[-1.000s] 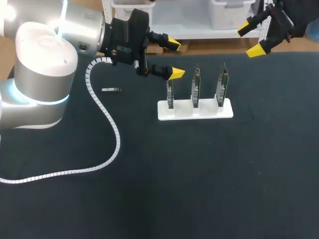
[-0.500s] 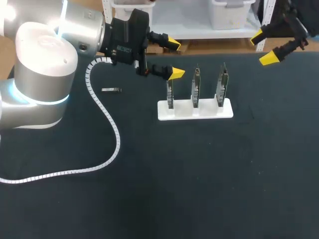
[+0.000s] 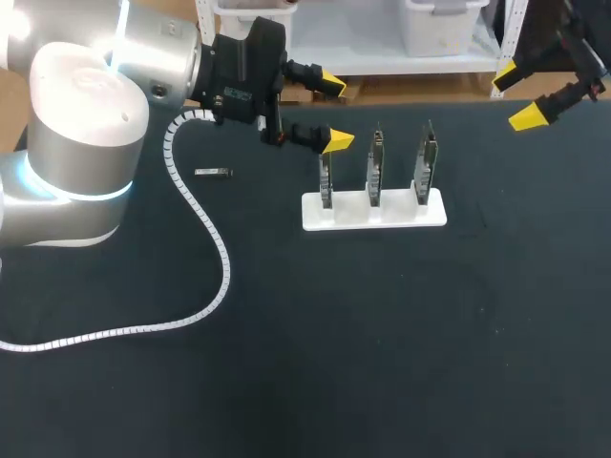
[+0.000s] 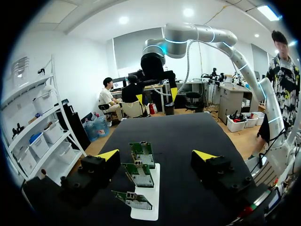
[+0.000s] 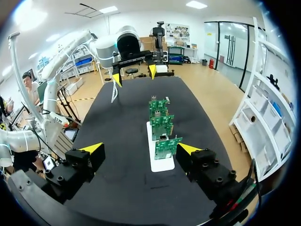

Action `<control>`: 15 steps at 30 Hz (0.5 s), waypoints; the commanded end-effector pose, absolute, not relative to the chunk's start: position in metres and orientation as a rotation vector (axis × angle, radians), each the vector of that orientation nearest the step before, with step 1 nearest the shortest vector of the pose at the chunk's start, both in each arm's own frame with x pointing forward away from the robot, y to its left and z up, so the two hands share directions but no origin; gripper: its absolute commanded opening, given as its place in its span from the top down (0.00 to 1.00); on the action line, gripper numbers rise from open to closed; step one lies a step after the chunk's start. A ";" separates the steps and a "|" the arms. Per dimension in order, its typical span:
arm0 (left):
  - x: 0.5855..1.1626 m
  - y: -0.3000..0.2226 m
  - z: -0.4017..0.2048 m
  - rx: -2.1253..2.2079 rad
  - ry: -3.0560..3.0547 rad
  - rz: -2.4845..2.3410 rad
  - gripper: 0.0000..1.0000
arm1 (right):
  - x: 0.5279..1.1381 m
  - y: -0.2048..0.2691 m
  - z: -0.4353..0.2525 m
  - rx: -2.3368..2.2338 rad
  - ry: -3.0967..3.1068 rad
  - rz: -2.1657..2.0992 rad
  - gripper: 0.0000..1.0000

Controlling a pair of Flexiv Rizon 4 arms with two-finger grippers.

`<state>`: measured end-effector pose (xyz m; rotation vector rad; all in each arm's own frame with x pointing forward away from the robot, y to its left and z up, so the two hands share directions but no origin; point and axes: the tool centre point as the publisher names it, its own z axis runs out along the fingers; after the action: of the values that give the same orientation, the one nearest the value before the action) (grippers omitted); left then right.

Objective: Pick up the optical module with the left hand, and insert it into the network port with the right hand.

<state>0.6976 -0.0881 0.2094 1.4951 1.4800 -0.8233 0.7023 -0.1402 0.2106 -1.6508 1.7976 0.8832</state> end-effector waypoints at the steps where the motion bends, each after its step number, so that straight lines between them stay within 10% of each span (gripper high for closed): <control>1: 0.697 -0.089 0.210 1.495 1.487 -0.819 0.00 | 0.701 -0.140 0.211 -1.649 1.799 0.880 0.00; 15: 0.697 -0.089 0.210 1.495 1.487 -0.819 0.00 | 0.696 -0.130 0.207 -1.733 1.732 0.942 0.00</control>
<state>0.6976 -0.0881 0.2094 1.4951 1.4800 -0.8232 0.6906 -0.1321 0.2104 -1.7083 1.7508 0.9098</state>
